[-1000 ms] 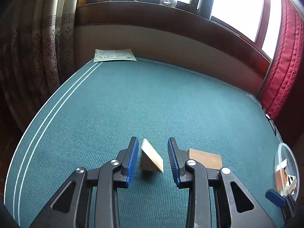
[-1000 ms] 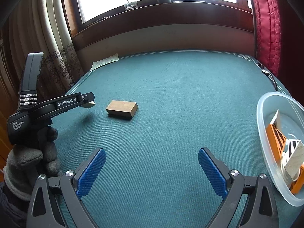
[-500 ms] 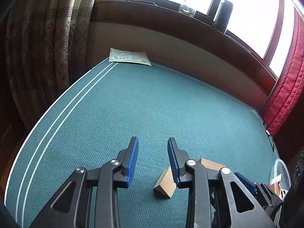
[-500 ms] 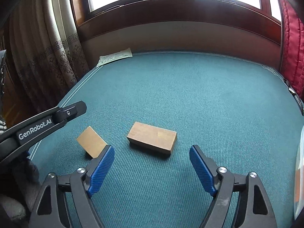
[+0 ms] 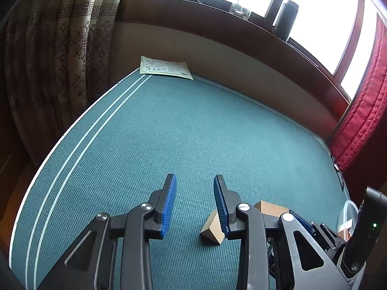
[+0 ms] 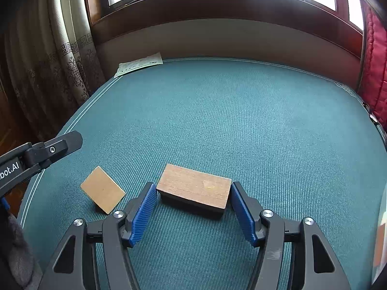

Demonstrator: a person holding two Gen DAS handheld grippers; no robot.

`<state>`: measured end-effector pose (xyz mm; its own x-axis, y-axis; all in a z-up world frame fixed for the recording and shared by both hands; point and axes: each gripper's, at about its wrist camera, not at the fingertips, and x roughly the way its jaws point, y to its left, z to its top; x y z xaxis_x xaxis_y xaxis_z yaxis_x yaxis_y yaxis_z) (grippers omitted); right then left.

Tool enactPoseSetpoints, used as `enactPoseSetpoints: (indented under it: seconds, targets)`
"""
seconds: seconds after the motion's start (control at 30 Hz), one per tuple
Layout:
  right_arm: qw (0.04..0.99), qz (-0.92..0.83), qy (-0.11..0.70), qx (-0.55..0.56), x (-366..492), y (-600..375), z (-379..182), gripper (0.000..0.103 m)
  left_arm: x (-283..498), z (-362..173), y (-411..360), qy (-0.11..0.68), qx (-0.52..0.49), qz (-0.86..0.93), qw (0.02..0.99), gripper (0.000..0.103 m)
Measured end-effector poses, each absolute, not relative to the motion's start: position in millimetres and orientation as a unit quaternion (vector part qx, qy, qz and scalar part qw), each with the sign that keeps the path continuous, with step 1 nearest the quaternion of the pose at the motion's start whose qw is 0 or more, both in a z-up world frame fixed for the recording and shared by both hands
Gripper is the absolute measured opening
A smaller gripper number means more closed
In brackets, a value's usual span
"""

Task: Organize rigid objects
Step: 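Grasp the thin square wooden tile with the left tool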

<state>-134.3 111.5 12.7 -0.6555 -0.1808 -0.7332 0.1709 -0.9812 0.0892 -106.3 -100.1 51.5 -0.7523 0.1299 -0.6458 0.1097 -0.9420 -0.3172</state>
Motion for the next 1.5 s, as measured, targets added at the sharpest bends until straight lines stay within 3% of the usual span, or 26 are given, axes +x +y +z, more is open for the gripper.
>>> enactPoseSetpoints:
  seconds: [0.5, 1.03, 1.5]
  targets:
    - [0.095, -0.909, -0.028, 0.406, -95.0, 143.6, 11.9, 0.066, -78.6, 40.6, -94.9, -0.132, -0.373, 0.916, 0.061, 0.033]
    - [0.113, -0.907, -0.041, 0.404, -79.9, 152.0, 12.6, 0.066, -83.0, 20.4, -71.0, -0.072, -0.405, 0.911, -0.016, 0.033]
    - [0.121, -0.906, -0.059, 0.400, -76.5, 158.4, 12.0, 0.066, -74.5, 23.7, -75.4, -0.147, -0.395, 0.905, -0.057, 0.033]
